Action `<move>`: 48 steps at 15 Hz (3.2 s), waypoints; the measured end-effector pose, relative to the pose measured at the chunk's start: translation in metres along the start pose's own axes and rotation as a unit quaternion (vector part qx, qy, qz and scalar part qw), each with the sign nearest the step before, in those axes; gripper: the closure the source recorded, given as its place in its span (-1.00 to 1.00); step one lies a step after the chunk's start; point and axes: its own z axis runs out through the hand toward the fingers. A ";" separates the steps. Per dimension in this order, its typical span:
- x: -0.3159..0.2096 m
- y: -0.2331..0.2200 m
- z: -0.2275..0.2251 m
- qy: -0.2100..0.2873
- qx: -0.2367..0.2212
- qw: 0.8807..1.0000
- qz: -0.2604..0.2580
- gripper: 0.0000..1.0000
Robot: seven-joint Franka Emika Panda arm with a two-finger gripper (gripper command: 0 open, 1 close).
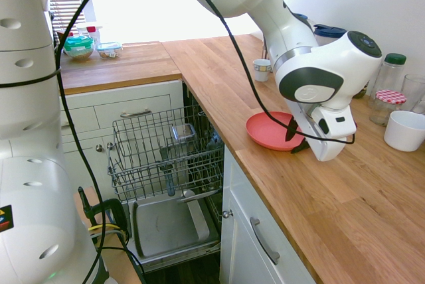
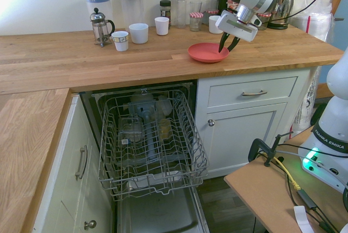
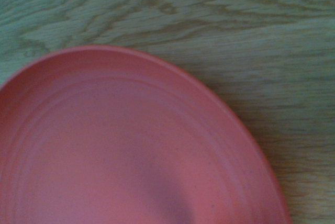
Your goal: Put the plate in the dishwasher
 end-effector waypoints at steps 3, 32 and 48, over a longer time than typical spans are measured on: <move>0.004 0.003 0.002 -0.004 0.005 1.000 -0.004 1.00; -0.435 -0.092 -0.079 0.354 -0.075 0.849 -0.386 1.00; -0.606 -0.098 -0.005 0.496 -0.118 0.658 -0.554 1.00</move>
